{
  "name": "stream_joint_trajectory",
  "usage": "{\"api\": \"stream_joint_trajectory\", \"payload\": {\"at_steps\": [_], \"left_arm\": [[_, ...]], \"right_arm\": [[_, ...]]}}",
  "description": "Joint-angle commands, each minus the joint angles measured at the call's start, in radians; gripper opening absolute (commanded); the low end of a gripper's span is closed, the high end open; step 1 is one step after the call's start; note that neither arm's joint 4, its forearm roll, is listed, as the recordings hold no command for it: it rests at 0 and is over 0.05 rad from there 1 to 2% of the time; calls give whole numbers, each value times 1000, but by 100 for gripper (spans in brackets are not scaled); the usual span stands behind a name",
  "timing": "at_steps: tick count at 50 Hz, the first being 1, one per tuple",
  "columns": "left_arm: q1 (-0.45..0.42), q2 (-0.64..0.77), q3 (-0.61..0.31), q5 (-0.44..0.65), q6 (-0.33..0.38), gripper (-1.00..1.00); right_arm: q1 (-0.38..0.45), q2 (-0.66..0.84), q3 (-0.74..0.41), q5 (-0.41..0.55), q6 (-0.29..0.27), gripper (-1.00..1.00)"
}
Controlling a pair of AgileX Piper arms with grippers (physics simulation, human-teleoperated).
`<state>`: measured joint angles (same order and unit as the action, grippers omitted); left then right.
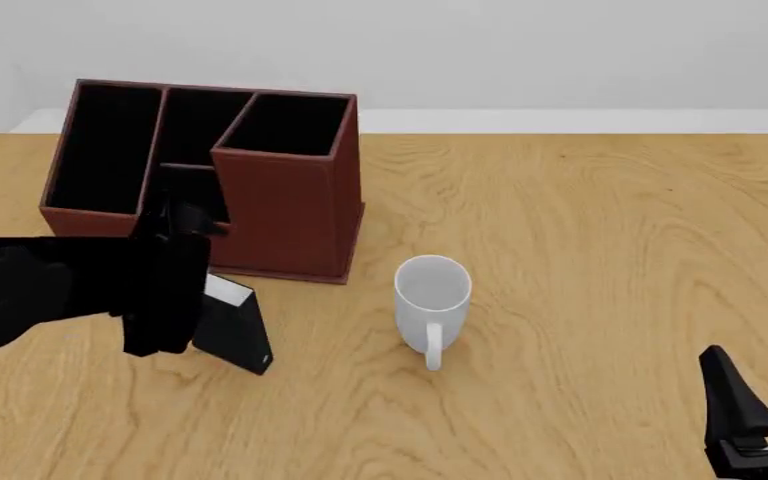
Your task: Pick up the book and place it in the front compartment of the caddy.
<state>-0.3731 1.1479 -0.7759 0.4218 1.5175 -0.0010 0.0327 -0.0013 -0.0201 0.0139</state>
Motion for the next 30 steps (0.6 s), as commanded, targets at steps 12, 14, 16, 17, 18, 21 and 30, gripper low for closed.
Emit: {"api": "stream_joint_trajectory", "payload": {"at_steps": [12,14,16,17,18,21,30], "left_arm": [[15,118,-25,-70,-11,100],[9,126,-20,-78,-8,100],[-4,129,-10,-83,-11,100],[-7,130,-6,-83,-12,100],[-14,133,13,-85,-6,100],[-41,122,36,-90,-10,100],[-73,99,92,-89,-14,100]], "right_arm": [[0,0,0,0,0,100],[0,0,0,0,0,100],[0,0,0,0,0,100],[0,0,0,0,0,100],[0,0,0,0,0,100],[0,0,0,0,0,100],[0,0,0,0,0,100]]}}
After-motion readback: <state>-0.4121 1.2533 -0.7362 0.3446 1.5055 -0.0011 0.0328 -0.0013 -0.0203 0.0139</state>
